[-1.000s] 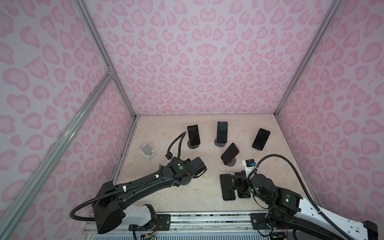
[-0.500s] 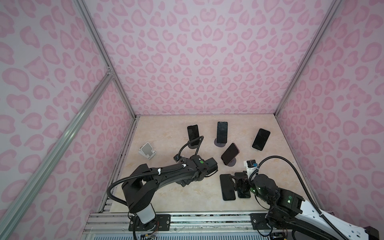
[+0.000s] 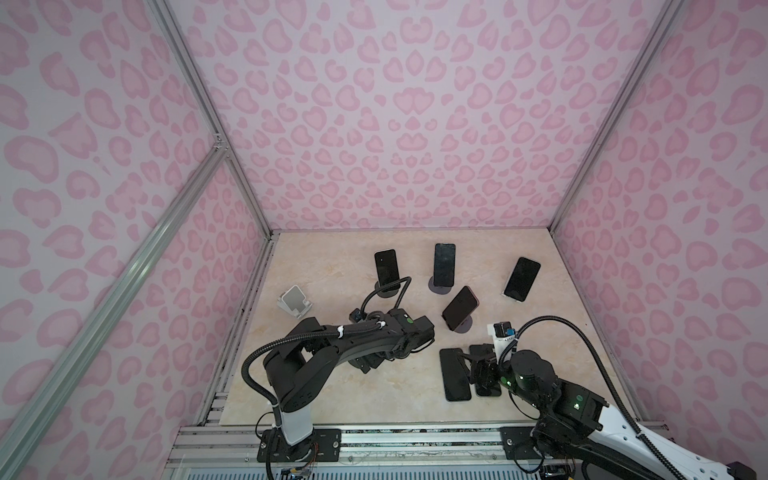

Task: Remove the phone from the phone stand
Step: 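Lower the left gripper over the empty dark stand's upright plate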

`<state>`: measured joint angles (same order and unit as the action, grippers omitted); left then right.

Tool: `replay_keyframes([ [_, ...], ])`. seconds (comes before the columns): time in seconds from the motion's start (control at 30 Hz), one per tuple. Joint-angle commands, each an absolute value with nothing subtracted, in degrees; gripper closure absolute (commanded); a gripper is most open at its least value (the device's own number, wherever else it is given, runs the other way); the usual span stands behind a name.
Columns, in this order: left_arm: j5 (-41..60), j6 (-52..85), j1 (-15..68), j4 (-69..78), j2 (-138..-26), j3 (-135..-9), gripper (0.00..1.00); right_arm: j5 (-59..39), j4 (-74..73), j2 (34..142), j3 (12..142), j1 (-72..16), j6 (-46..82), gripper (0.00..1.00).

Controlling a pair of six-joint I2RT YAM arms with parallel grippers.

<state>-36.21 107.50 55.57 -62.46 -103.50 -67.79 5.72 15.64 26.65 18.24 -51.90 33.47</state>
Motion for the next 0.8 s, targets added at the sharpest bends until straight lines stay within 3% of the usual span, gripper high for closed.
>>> replay_keyframes([
  [0.0,-38.5,104.6,54.4,-60.9,-103.8,-66.7,0.04,4.7,12.2,26.5,17.2,-51.8,34.2,0.02],
  [0.3,-39.2,99.8,52.9,-57.0,-103.6,-65.2,0.17,2.8,9.8,28.6,17.2,-50.7,33.5,0.02],
  [0.5,-38.6,97.8,52.4,-54.5,-102.9,-62.4,0.39,2.9,9.5,29.5,17.3,-50.0,33.8,0.03],
  [0.6,-38.2,96.7,52.2,-53.3,-102.4,-61.0,0.45,2.6,9.1,29.3,17.4,-49.8,33.9,0.03],
  [0.77,-38.2,93.5,52.2,-52.1,-101.6,-59.7,0.49,2.8,9.3,29.6,17.7,-49.6,34.2,0.04],
])
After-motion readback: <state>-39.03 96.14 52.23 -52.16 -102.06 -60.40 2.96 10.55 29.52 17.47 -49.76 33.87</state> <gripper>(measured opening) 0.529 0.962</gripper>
